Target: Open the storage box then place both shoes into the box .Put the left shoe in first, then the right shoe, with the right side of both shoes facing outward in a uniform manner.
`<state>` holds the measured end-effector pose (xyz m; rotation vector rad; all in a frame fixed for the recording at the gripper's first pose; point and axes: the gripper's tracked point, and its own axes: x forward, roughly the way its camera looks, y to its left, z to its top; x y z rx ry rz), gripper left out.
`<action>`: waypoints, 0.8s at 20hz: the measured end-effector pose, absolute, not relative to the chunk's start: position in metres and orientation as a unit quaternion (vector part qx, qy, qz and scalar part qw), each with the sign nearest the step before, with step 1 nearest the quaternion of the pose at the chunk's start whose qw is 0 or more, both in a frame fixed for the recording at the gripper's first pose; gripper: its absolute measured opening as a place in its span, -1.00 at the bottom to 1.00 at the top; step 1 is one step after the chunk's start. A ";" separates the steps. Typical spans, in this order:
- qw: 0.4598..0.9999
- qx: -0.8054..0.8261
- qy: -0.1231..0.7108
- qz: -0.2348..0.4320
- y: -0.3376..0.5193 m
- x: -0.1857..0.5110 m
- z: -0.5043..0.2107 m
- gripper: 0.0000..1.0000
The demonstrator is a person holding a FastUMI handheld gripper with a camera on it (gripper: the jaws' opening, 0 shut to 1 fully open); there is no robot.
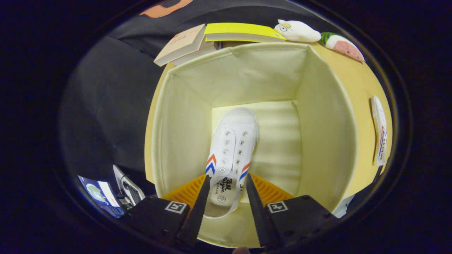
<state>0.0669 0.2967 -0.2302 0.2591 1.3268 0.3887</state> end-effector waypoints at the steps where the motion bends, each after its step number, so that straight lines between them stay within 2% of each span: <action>1: 0.776 0.116 0.593 0.181 0.291 0.065 -0.220 0.56; 6: 0.843 0.089 0.495 0.191 0.234 0.057 -0.153 0.59; 10: 0.906 0.079 0.392 0.139 0.159 0.057 -0.111 0.60; 13: 0.926 0.068 0.360 0.090 0.087 0.051 -0.105 0.94; 16: 0.931 0.070 0.354 0.043 0.013 0.046 -0.114 0.94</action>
